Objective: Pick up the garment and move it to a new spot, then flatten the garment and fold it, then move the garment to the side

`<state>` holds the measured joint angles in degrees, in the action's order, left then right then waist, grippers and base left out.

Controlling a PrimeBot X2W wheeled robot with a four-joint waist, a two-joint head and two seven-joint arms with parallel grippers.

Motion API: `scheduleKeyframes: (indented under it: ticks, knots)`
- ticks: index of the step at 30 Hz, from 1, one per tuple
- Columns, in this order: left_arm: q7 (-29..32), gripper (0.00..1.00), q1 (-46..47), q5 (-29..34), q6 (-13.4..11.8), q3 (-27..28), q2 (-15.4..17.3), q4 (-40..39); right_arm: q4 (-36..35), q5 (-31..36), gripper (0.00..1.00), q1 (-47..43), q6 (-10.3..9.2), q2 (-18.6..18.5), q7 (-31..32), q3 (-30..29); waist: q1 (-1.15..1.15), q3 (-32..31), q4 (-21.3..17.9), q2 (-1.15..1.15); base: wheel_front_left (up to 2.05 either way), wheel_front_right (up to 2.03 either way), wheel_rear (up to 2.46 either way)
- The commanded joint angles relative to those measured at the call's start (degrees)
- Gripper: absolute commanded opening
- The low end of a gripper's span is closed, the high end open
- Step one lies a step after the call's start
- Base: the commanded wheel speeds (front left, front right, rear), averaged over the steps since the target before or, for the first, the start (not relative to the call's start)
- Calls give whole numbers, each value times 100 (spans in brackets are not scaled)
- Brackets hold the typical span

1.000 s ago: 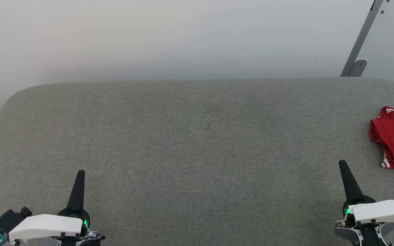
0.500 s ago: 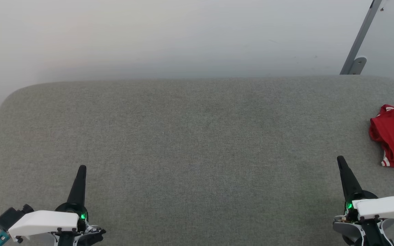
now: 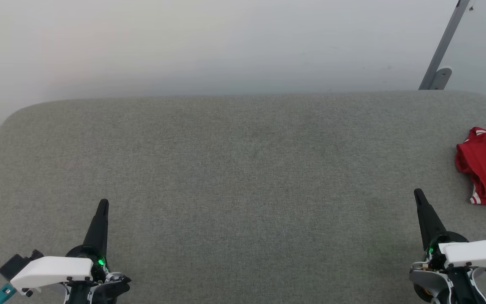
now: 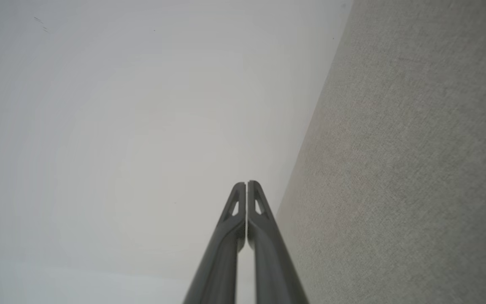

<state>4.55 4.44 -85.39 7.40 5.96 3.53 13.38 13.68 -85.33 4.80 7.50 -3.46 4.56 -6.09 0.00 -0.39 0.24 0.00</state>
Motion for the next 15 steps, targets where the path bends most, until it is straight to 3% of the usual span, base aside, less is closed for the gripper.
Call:
scheduleKeyframes:
  ticks: [1, 15]
  knots:
    - [51, 0, 105, -119, 14, 28, -12, 1, 7, -125, 0, 96, -1, 23, 49, -20, 0, 5, -2, 0, 0, 0, 0]
    - [181, 0, 200, -611, 16, 58, -57, 59, 35, -598, 0, 161, -2, 61, 183, -47, 0, 44, -19, 0, 0, 0, 0]
